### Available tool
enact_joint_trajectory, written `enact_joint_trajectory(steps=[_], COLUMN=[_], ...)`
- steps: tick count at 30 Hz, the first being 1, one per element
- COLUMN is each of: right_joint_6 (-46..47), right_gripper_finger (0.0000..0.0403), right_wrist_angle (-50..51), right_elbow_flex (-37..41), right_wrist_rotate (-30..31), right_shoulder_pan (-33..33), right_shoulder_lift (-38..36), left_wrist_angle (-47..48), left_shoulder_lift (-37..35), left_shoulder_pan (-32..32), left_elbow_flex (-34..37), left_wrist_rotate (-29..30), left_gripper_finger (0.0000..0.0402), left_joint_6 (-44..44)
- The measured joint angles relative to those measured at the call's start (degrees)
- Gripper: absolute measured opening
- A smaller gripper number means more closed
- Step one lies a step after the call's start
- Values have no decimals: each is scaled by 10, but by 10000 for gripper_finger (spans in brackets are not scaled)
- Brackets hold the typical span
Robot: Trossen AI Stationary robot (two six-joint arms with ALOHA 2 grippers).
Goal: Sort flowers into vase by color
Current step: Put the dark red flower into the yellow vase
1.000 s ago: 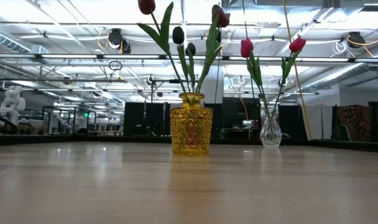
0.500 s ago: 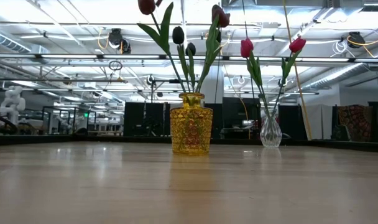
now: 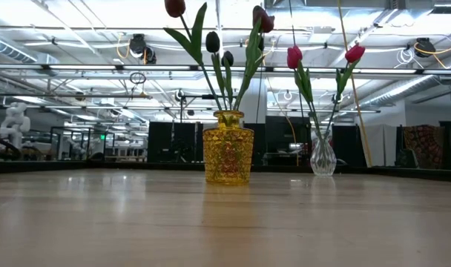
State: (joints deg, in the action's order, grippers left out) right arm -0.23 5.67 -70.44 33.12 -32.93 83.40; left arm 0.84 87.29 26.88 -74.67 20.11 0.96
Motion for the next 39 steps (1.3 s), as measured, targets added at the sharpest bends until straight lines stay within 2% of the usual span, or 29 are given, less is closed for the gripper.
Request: enact_joint_trajectory(steps=[4, 8, 18, 25, 30, 39], right_joint_6=[17, 21, -77, -77, -76, -74], right_gripper_finger=[170, 180, 183, 176, 137, 13], right_wrist_angle=[-16, -60, -225, -240, -246, -240], right_elbow_flex=[4, 6, 6, 6, 6, 6], right_wrist_rotate=[-1, -2, -3, -75, -80, -81], right_shoulder_pan=[6, 15, 21, 23, 26, 35], right_shoulder_lift=[9, 35, 72, 73, 73, 73], left_wrist_angle=[-22, -79, -170, -174, -176, -213], left_shoulder_lift=[-9, -8, 9, 10, 11, 35], left_shoulder_pan=[17, 28, 41, 40, 39, 24], left_elbow_flex=[0, 0, 0, 0, 0, 0], left_wrist_rotate=[39, 45, 40, 39, 36, -6], left_gripper_finger=[5, 5, 4, 4, 4, 5], left_joint_6=[-19, -52, -135, -149, -149, -153])
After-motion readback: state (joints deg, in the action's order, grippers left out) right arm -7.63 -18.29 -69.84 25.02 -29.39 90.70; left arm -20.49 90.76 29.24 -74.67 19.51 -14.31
